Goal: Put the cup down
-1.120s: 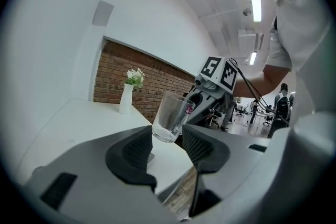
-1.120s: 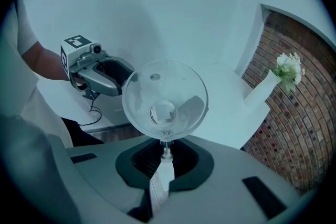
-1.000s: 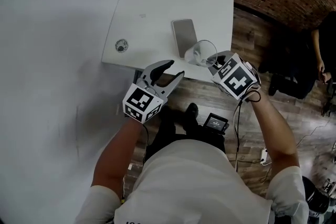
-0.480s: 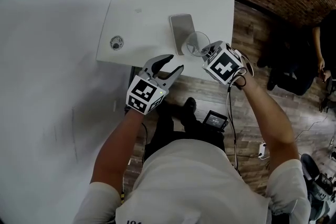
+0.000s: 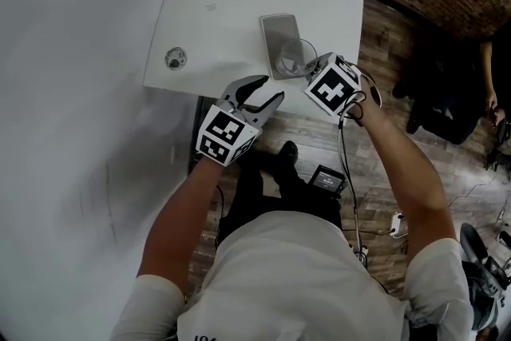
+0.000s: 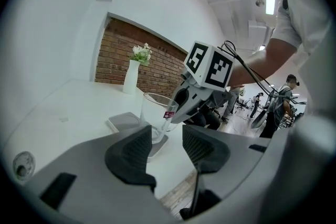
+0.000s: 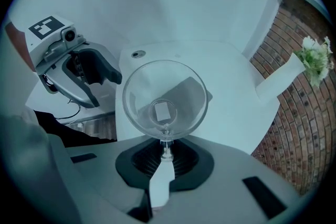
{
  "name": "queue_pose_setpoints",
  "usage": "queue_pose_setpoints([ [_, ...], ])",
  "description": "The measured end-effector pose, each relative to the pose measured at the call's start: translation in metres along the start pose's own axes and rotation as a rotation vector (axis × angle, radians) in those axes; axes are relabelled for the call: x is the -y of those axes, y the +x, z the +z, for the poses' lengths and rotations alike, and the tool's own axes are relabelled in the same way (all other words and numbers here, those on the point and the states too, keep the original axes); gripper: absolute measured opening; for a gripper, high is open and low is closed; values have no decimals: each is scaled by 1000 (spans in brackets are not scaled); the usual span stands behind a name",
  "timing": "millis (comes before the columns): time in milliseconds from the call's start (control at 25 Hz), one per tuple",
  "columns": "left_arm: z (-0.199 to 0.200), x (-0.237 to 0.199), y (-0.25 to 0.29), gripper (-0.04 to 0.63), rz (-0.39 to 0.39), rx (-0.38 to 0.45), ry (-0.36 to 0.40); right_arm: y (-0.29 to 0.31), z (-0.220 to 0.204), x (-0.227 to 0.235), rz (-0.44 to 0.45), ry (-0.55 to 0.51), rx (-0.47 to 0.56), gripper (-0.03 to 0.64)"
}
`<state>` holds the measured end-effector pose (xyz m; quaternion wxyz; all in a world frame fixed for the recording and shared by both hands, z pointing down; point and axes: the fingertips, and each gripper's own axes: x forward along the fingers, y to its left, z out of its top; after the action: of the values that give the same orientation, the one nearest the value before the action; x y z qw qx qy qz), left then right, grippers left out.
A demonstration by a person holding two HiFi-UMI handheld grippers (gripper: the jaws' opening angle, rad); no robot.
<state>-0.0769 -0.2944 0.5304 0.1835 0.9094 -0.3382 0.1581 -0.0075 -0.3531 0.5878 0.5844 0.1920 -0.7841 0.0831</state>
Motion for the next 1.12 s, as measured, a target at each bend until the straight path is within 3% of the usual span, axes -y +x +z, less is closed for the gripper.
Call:
queue_pose_setpoints([
  [560,0,0,4,181,-12,2,-32,24,-4,7,-77,-74,-53,26],
  [920,-2,1,1,181,-18,6,-38,27,-3,7,-94,-77,-58,28],
  [1120,-1,5,0,181,-19,8,-34,30,-5,10,-99,-19,-23,40],
])
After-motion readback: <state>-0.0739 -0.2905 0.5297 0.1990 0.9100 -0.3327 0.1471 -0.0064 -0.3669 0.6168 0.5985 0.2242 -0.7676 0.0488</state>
